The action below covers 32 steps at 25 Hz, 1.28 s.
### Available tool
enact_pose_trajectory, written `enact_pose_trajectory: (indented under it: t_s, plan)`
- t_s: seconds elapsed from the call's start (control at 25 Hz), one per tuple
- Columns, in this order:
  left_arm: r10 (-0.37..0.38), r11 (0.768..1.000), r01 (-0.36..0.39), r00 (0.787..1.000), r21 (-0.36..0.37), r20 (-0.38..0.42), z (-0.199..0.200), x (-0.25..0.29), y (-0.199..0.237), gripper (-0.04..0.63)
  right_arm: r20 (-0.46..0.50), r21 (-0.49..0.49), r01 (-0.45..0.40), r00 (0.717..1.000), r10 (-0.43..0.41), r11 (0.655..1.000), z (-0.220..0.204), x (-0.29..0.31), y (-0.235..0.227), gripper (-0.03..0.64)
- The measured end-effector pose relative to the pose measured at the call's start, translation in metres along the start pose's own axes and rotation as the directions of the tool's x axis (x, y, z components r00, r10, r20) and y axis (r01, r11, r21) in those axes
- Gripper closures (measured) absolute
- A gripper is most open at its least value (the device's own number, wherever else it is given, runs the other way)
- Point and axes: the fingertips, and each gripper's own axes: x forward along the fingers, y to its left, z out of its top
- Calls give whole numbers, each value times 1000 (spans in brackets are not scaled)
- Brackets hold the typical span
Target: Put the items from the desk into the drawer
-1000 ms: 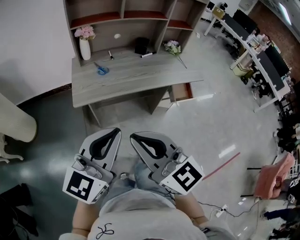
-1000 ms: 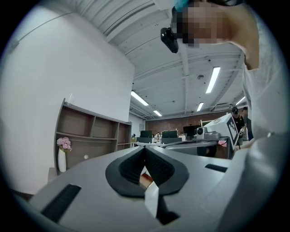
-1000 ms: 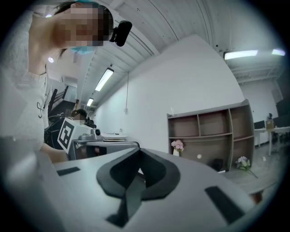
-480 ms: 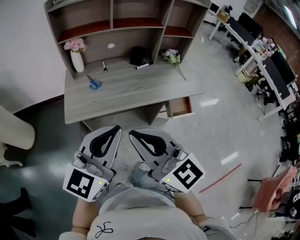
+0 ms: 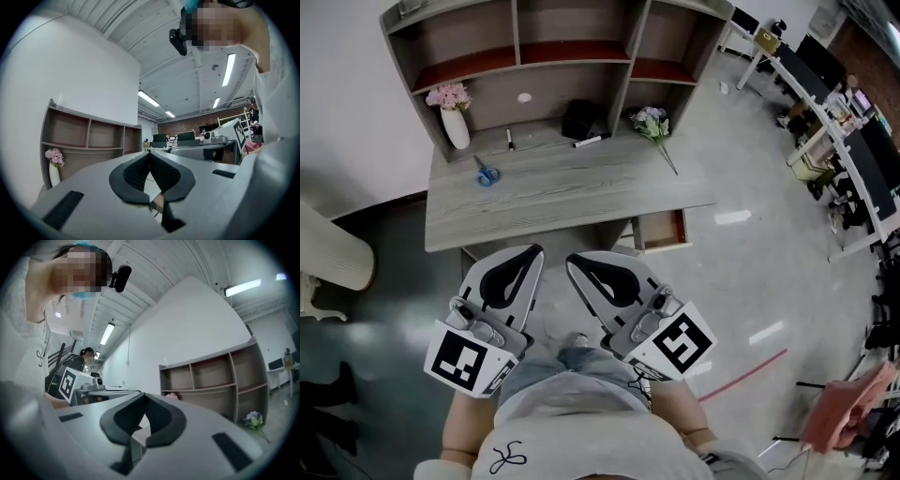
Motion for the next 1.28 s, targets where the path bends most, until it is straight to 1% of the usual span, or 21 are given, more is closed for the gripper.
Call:
enact_pose_trajectory:
  t_s: [0.2,0.52,0.64,0.88,1.04,1.28]
  plan:
    - [13,1000,-14,1000,-28,-6,-6,11,4,586,-4,15,-14,1000,14,1000,-7,0,-12,609]
    - [4,1000,-3,999,9,-43,-16,26,15,586,-16,35,-8,1000,8,999,-14,14,-25,609]
    - [2,1000,-2,999,6,-41,-18,30,25,586,-25,40,-11,1000,12,999,-17,25,-29,609]
    - [8,1000,-8,999,-21,-37,-15,29,61,586,-31,49,-20,999,21,999,-16,62,-35,609]
    - [8,1000,-9,999,-22,-39,-17,32,92,586,-35,47,-26,999,27,999,-18,93,-40,609]
    - [-2,1000,1,999,-31,-35,-11,34,141,586,-34,47,-9,999,11,999,-15,139,-49,609]
